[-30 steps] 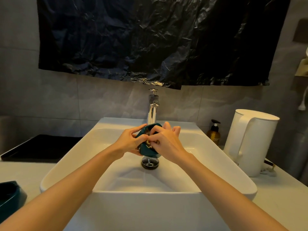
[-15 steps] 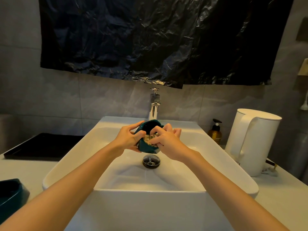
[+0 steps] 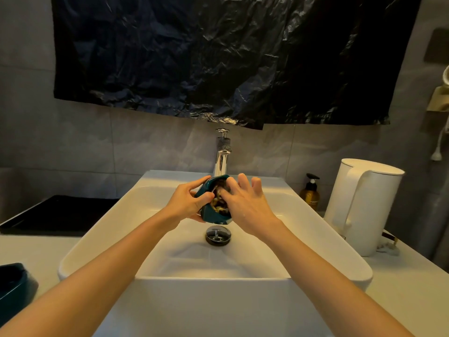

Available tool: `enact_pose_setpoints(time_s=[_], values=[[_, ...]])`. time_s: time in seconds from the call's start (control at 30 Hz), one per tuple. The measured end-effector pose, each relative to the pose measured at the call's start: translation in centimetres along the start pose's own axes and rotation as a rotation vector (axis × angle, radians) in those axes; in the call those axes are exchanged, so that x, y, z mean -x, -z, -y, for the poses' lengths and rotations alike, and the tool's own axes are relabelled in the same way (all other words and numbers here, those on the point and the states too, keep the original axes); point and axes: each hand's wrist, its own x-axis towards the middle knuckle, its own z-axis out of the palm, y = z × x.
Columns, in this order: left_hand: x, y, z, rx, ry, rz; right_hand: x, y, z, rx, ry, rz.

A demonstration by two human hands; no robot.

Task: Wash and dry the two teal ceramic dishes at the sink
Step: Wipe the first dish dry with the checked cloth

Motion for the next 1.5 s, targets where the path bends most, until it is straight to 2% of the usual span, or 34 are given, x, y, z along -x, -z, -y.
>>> enact_pose_setpoints(time_s=[0.17,0.37,0.53,0.7,0.8,0.9,1.07,1.17,1.23,1.3,1.37,1.43,1.5], values=[[0.0,0.2,0.2,0.008,-0.006,-0.038,0.1,0.2,0.0,-0.014,-0.019,0.001],[-0.1,0.3,0.9,-0.011,0.014,-0.075,-0.1,0.0,0.6,-0.287,-0.005,0.058],[-0.1,0.1,0.7,-0.029,-0.013,-0.009,-0.4,-0.6,0.7,-0.460,-0.016,-0.021],[-0.1,-0.4,0.4,-0.013,-0.015,0.025,-0.7,-0.5,0.5,-0.256,-0.059,-0.207],[-0.1,-0.4,0.4,-0.007,-0.026,0.002,-0.7,-0.2,0.2,-0.049,-0.115,-0.095],[-0.3,-0.1,0.7,0.003,-0.028,-0.044,-0.5,0.1,0.5,-0.003,-0.128,-0.027],[-0.6,0.4,1.2,0.004,-0.015,-0.107,-0.5,-0.5,0.8,-0.349,-0.069,0.027],[-0.7,0.4,1.1,0.004,-0.021,-0.101,-0.7,-1.0,0.6,-0.572,-0.118,0.117],[-0.7,0.3,1.1,0.006,-0.025,-0.083,-0.9,-0.9,0.4,-0.768,-0.168,0.121],[-0.7,0.6,1.1,0.008,-0.031,-0.081,-0.9,-0.2,-0.1,-0.981,-0.251,-0.004],[-0.9,1.0,1.2,0.010,-0.039,-0.110,-0.7,0.2,-1.2,-1.078,-0.385,-0.218],[-1.0,1.2,1.3,-0.022,-0.069,-0.155,-0.4,-0.2,-2.7,-1.012,-0.559,-0.413],[-1.0,1.3,1.3,-0.077,-0.108,-0.198,-0.1,-0.5,-3.9,-0.913,-0.699,-0.505]])
